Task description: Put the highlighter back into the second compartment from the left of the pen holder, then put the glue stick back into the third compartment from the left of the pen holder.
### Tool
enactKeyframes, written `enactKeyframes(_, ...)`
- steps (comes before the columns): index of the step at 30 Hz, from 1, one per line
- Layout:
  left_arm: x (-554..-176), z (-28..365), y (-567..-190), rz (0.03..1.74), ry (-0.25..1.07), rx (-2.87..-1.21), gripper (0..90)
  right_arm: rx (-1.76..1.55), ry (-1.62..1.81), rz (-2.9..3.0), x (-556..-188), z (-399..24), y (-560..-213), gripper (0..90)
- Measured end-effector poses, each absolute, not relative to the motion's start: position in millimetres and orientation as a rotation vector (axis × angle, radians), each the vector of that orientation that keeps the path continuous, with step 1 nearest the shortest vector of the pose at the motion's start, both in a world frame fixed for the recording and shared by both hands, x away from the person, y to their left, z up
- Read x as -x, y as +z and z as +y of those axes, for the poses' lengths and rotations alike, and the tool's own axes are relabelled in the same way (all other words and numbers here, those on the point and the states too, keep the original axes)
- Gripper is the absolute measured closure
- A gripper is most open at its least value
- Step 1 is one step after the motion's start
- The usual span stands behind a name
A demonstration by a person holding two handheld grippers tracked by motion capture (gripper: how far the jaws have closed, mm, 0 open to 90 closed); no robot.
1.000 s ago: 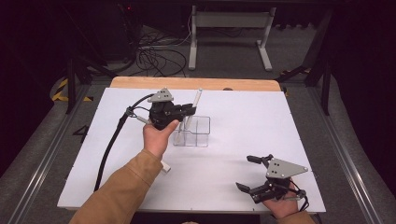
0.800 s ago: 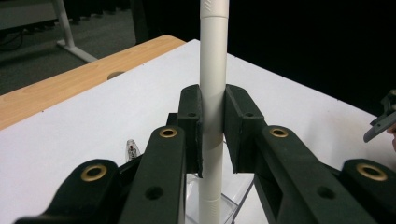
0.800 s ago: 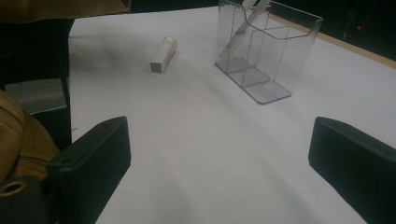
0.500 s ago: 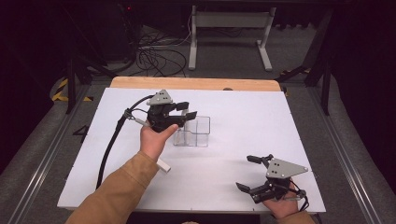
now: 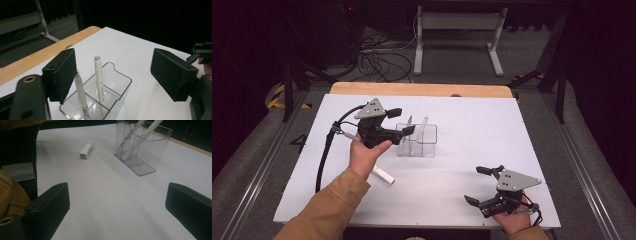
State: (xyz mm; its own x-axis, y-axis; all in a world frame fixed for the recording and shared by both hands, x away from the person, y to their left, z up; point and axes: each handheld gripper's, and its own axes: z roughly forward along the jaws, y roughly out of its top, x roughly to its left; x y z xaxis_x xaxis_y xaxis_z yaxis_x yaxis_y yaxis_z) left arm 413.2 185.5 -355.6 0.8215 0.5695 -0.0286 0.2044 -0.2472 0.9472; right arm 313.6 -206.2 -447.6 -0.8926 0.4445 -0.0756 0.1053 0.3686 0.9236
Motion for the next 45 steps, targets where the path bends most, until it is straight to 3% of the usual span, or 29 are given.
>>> enactKeyframes(14, -393, 196, -347, 0.552, 0.406, -1.829, 12.7, -0.481, 1.529, 2.316, -313, -204, -446, 5.1)
enactKeyframes(26, -371, 228, -354, 0.553, 0.425, -1.783, 7.2, -0.48, 1.581, 2.282, -315, -196, -440, 0.3)
enactKeyframes(34, -352, 251, -370, 0.547, 0.359, -1.76, 0.5, -0.567, 1.645, 2.279, -321, -194, -435, 0.0)
enactKeyframes(45, -325, 273, -392, 0.565, 0.481, -1.785, 0.6, -0.595, 1.637, 2.31, -325, -186, -431, 0.0)
